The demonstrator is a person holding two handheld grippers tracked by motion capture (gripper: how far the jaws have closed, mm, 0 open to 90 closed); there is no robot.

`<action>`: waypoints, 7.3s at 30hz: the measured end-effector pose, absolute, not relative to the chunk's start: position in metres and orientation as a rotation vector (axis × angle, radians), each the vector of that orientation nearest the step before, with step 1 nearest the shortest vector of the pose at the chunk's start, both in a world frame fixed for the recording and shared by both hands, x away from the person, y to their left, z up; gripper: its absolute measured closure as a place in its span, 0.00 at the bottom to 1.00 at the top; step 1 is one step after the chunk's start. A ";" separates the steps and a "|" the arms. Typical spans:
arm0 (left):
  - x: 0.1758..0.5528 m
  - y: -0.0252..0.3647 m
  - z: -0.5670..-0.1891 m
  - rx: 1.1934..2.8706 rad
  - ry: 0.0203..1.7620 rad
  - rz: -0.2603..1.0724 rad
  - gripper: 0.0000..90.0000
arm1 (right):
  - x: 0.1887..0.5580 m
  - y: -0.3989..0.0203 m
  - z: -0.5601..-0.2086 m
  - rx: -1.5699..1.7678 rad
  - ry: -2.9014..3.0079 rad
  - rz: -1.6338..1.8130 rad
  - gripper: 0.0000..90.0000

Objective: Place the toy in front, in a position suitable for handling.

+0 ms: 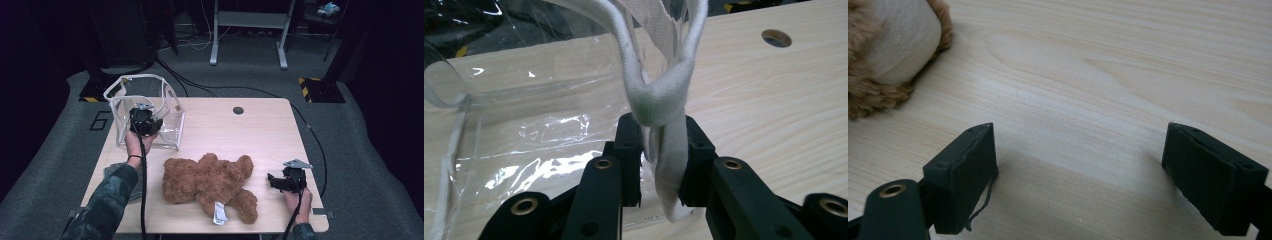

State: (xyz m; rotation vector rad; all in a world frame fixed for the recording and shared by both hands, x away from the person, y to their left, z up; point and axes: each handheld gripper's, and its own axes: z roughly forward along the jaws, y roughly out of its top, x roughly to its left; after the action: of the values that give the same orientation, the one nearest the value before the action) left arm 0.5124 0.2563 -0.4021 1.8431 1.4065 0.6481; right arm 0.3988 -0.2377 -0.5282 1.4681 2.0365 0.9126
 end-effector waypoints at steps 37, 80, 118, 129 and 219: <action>0.561 0.277 -0.408 1.757 1.606 0.749 0.80 | 0.399 -0.238 -0.528 1.463 2.039 0.915 0.15; 0.413 0.258 -0.404 1.934 1.204 0.367 0.12 | 0.356 -0.180 -0.455 1.333 2.226 1.131 0.09; 0.369 0.205 -0.465 2.119 1.063 0.233 0.28 | 0.365 -0.099 -0.469 1.176 2.479 1.175 0.39; 0.358 0.203 -0.466 2.054 1.019 0.312 0.54 | 0.360 -0.099 -0.472 1.172 2.449 1.227 0.59; 0.442 0.249 -0.420 1.947 1.257 0.361 0.14 | 0.383 -0.222 -0.467 1.460 2.133 1.111 0.06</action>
State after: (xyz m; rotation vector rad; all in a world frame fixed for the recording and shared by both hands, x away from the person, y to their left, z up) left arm 0.4421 0.2487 -0.4198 1.9472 1.2567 0.3605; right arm 0.3829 -0.2224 -0.4667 1.4596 2.1329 1.1113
